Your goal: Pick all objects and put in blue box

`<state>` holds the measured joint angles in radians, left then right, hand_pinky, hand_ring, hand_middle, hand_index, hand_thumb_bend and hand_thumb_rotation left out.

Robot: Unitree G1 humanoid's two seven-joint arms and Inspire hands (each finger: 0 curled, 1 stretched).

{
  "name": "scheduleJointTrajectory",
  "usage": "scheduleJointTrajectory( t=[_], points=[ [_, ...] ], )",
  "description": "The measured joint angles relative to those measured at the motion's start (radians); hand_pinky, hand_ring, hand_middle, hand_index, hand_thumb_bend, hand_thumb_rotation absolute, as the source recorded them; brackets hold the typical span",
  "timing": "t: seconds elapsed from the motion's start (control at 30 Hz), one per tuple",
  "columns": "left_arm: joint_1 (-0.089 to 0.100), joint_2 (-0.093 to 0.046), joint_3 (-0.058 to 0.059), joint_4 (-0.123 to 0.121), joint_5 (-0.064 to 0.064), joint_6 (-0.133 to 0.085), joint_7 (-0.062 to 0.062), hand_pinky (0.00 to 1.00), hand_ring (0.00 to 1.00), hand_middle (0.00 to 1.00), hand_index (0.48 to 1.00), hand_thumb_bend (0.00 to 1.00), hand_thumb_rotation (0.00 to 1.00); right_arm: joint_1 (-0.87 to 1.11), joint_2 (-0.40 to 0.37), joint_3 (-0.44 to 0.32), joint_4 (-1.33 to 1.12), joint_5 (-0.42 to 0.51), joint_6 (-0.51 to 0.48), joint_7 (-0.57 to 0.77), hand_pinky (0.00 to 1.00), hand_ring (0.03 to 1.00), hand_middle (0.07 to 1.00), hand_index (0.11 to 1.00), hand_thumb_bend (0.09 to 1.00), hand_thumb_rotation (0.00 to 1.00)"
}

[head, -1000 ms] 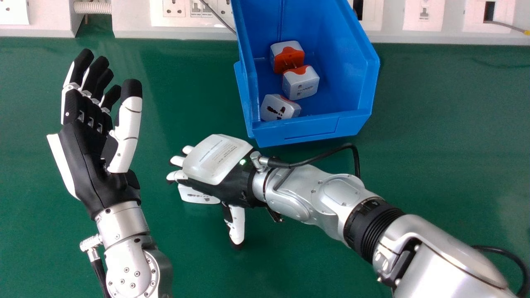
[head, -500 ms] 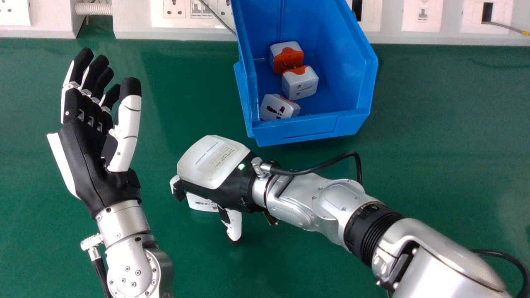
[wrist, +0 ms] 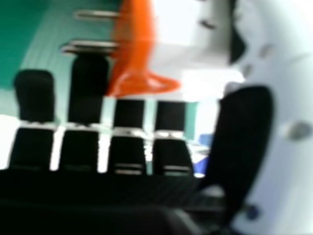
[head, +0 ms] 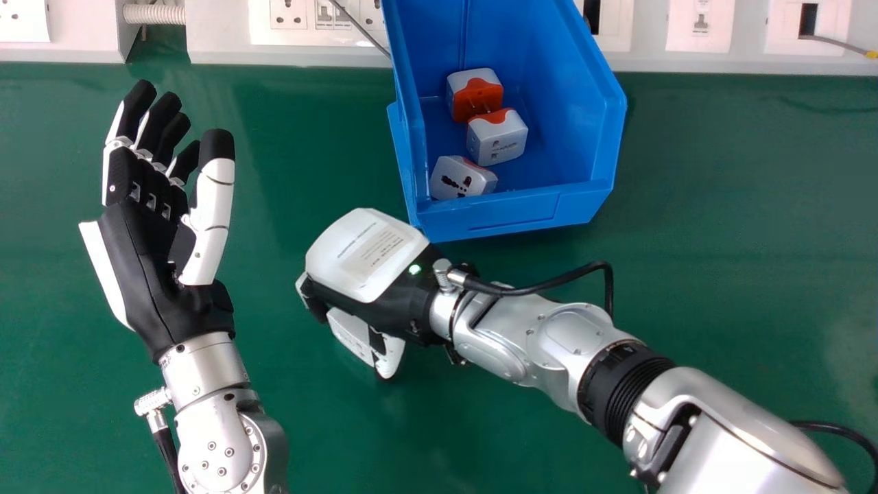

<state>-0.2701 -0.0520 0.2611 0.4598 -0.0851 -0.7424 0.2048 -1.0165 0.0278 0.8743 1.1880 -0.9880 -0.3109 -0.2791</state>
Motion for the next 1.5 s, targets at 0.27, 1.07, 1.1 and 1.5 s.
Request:
scheduleJointTrajectory(
  t=[0.27,1.07,1.1,1.5],
  points=[
    [0.0,0.0,0.0,0.0,0.0,0.0,0.001,0.78,0.82,0.82,0.814,0.69,0.41,0.0,-0.002,-0.009,0.001,0.004,-0.006,0.005,0.14,0.182,0.492,0.504,0.546,0.0],
    [-0.002,0.0,-0.001,0.008,0.0,-0.012,-0.003,0.79,0.82,0.82,0.814,0.68,0.41,0.011,-0.085,-0.142,-0.15,0.09,-0.014,0.019,0.1,0.151,0.472,0.488,0.531,0.0],
    [-0.002,0.0,-0.001,0.008,0.0,-0.012,-0.003,0.79,0.82,0.82,0.814,0.68,0.41,0.022,-0.099,-0.156,-0.194,0.101,-0.016,0.026,0.1,0.151,0.472,0.488,0.531,0.0],
    [-0.003,-0.004,-0.001,0.015,0.0,-0.014,-0.005,0.78,0.82,0.82,0.814,0.68,0.4,0.299,-0.273,-0.289,-0.848,0.243,0.144,0.475,0.2,0.277,0.489,0.506,0.517,0.0]
  ],
)
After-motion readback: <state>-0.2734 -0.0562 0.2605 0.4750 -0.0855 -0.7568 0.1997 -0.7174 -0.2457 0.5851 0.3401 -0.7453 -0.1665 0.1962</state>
